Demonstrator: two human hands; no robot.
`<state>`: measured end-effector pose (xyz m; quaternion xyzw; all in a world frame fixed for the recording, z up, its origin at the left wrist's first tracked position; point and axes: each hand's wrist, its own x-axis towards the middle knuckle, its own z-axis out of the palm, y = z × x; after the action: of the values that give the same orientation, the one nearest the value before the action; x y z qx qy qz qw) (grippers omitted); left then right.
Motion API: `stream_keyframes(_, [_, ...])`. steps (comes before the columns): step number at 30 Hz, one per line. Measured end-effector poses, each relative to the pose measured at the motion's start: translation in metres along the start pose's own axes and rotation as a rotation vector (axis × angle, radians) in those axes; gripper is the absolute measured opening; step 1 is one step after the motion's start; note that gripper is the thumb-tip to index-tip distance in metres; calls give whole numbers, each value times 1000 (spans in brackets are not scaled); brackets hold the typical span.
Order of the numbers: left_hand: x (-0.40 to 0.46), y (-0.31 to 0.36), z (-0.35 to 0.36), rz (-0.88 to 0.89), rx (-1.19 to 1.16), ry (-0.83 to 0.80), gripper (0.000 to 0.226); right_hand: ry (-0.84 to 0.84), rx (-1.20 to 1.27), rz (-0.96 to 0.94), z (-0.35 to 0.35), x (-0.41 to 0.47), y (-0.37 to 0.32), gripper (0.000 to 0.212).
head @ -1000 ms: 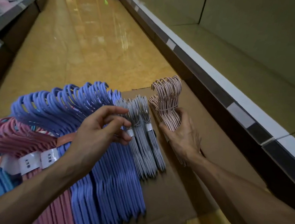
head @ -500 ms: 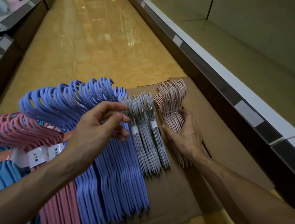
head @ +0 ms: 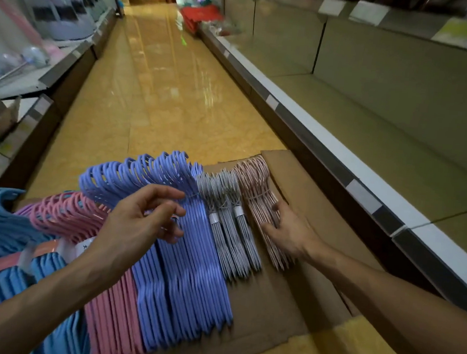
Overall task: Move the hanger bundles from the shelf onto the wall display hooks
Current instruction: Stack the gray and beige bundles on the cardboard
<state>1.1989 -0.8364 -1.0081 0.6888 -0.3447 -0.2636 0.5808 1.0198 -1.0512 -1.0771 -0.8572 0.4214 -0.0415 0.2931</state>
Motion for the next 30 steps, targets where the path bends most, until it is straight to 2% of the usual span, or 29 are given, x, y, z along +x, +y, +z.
stream_keyframes(5, [-22, 4, -26, 11, 89, -17, 15, -75, -149, -214, 0, -36, -13, 26])
stream_keyframes(9, [-36, 9, -50, -13, 110, 44, 15, -99, -274, -417, 3, -57, -31, 28])
stream_keyframes(13, [-47, 15, -67, -8, 120, 104, 15, -99, -309, -527, 8, -68, -56, 24])
stream_keyframes(21, [-59, 18, -86, -20, 127, 111, 17, -84, -322, -620, 16, -72, -84, 23])
stream_keyframes(30, [-46, 19, -71, -15, 126, 109, 17, -53, -276, -602, 10, -67, -65, 20])
